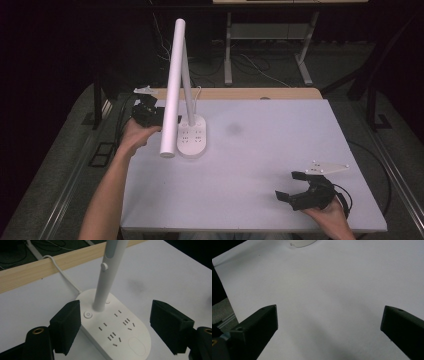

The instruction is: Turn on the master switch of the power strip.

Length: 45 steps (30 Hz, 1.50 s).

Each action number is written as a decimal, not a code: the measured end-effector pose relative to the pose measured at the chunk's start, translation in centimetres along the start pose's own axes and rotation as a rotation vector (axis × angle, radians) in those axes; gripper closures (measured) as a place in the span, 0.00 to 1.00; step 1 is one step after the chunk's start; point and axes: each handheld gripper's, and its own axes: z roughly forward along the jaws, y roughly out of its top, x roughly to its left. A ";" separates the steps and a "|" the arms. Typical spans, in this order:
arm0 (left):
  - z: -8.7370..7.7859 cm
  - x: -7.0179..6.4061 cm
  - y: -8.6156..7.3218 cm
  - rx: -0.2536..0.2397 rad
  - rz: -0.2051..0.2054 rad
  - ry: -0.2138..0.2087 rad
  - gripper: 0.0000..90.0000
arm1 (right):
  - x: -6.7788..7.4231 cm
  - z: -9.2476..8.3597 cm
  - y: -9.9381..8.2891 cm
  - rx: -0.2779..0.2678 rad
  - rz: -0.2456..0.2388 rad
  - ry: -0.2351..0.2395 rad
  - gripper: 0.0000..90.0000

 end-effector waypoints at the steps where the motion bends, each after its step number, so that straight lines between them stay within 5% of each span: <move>1: 0.2 0.3 0.0 -0.001 -0.011 0.006 0.28 | 0.0 0.0 0.0 0.001 -0.002 0.000 0.01; 20: 1.8 2.5 -0.7 -0.027 -0.126 0.045 0.39 | -0.1 -0.1 -0.1 -0.004 -0.006 -0.001 0.01; 40: 3.7 3.2 -1.1 -0.043 -0.172 0.046 0.78 | -0.2 -0.1 -0.2 -0.002 -0.016 -0.017 0.01; 45: 4.2 3.4 -1.1 -0.044 -0.152 0.040 0.87 | -0.2 -0.1 -0.2 -0.002 -0.013 -0.018 0.01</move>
